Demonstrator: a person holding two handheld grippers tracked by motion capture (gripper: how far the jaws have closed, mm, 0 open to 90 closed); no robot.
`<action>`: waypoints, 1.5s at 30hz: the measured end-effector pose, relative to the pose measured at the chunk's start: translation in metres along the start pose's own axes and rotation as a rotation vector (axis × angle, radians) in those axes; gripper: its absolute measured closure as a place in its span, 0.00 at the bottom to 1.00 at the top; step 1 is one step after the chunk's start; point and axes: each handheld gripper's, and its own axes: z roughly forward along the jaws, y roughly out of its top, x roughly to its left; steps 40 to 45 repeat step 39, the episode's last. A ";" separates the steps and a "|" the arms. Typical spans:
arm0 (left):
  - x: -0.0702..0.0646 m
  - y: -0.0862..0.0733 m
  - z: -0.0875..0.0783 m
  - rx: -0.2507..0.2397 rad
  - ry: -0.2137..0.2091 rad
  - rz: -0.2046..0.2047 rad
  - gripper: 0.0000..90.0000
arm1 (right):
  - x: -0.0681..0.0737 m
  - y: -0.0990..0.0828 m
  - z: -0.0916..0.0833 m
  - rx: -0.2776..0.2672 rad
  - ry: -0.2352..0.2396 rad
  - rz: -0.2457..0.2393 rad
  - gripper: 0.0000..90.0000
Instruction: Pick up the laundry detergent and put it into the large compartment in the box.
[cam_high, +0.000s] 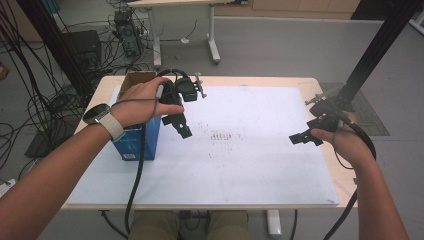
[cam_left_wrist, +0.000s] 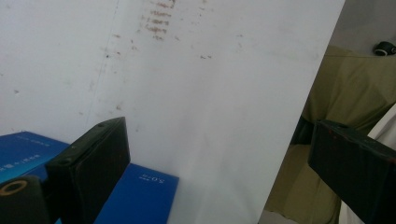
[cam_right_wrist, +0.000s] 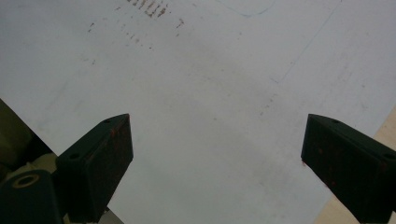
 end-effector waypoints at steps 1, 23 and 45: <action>0.000 0.000 0.000 -0.002 0.000 -0.002 0.07 | 0.000 -0.001 0.000 0.000 0.001 0.003 0.10; 0.003 0.003 0.008 0.007 -0.011 0.004 0.07 | -0.001 -0.001 0.000 0.000 -0.003 0.005 0.10; 0.002 0.006 0.010 0.008 -0.016 0.000 0.07 | -0.001 -0.007 -0.001 -0.008 -0.003 0.009 0.10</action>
